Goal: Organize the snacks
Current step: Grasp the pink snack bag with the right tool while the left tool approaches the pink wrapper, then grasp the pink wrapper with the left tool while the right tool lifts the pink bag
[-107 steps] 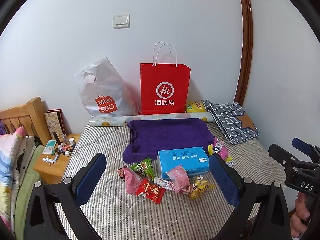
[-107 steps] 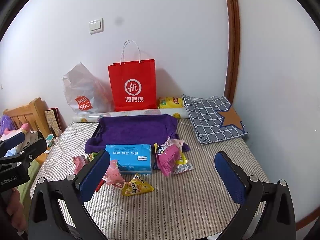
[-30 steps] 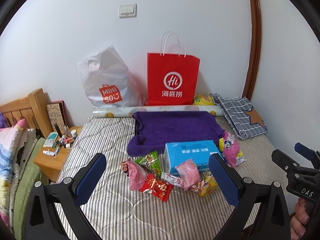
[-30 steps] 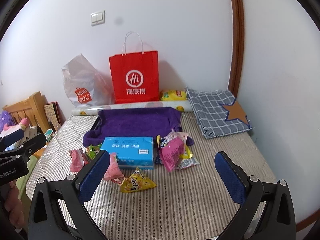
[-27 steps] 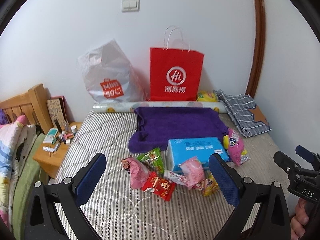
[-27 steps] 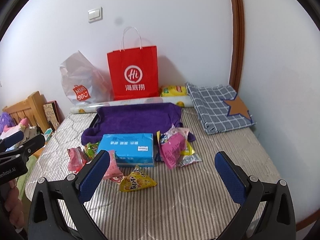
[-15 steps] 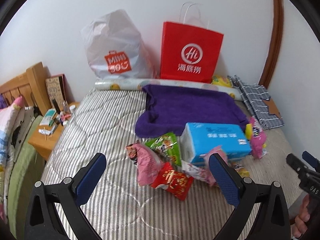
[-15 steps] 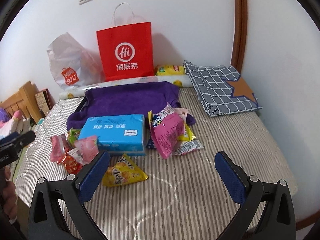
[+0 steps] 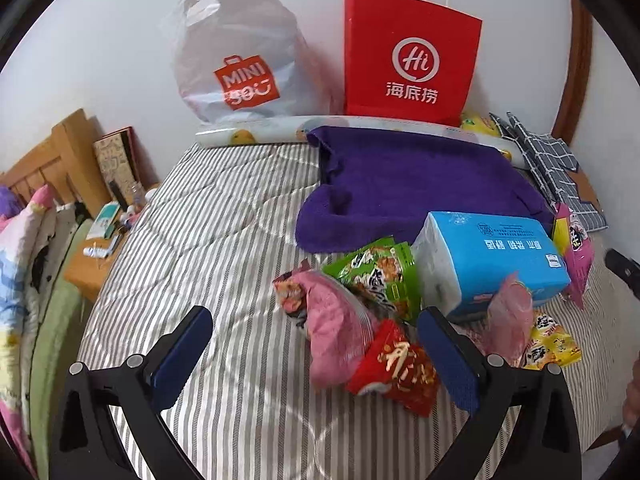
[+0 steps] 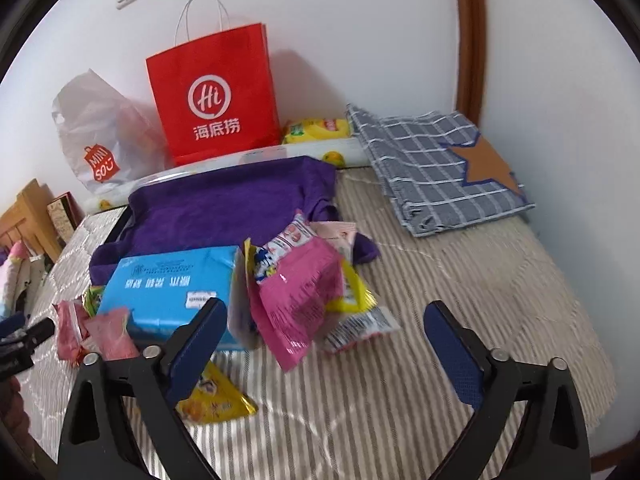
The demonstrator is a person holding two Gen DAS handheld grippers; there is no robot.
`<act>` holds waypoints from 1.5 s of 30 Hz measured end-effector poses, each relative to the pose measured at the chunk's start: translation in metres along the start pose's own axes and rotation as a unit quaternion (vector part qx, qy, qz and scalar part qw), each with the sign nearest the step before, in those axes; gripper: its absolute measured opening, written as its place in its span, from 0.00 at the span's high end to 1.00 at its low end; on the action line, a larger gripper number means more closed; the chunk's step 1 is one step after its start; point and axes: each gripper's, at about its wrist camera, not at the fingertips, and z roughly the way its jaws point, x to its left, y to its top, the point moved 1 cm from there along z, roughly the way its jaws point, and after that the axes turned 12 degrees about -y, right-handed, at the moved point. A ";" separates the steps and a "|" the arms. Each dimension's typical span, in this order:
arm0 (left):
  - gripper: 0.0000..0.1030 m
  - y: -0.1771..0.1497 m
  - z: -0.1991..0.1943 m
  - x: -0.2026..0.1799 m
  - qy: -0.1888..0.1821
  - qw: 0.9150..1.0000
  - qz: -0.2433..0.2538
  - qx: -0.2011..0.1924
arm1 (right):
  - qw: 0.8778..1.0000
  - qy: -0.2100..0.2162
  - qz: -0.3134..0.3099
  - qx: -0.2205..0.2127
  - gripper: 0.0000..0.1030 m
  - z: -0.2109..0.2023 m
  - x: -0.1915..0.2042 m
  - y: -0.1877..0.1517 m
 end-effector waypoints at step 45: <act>0.01 0.011 0.023 0.025 -0.038 0.999 -0.008 0.005 | 0.998 0.016 -0.050 0.039 0.29 0.052 0.019 0.002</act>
